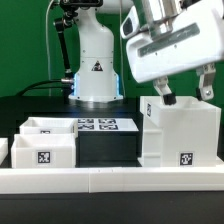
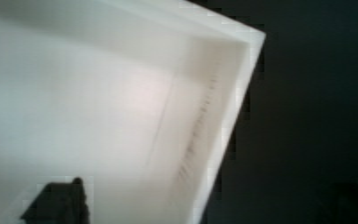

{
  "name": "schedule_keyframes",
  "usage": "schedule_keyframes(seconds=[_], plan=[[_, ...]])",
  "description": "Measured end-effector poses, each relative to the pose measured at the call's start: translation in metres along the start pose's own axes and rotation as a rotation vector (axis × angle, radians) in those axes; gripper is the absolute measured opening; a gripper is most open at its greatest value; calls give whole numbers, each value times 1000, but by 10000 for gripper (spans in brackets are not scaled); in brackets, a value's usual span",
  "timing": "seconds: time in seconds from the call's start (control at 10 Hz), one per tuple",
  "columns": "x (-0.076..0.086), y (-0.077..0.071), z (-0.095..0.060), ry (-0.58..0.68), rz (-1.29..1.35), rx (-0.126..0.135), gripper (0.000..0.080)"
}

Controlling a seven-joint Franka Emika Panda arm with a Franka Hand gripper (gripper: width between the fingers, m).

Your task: Assemble drawer

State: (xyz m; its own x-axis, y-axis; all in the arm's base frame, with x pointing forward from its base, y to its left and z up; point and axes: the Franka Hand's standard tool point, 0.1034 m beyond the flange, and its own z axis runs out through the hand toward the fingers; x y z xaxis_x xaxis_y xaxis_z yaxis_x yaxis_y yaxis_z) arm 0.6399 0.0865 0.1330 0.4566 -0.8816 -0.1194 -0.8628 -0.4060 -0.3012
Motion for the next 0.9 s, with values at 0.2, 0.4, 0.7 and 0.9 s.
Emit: schedule_keyframes(seconds=[0.2,0.4,0.7,0.9], plan=[[0,0,-14,-25,-73,-11,648],[0,0,-12,-23,-95,-10,648],[4,10,-14,-59,-435,-35,648],[8,17,-19,-89,-637,-63,648]])
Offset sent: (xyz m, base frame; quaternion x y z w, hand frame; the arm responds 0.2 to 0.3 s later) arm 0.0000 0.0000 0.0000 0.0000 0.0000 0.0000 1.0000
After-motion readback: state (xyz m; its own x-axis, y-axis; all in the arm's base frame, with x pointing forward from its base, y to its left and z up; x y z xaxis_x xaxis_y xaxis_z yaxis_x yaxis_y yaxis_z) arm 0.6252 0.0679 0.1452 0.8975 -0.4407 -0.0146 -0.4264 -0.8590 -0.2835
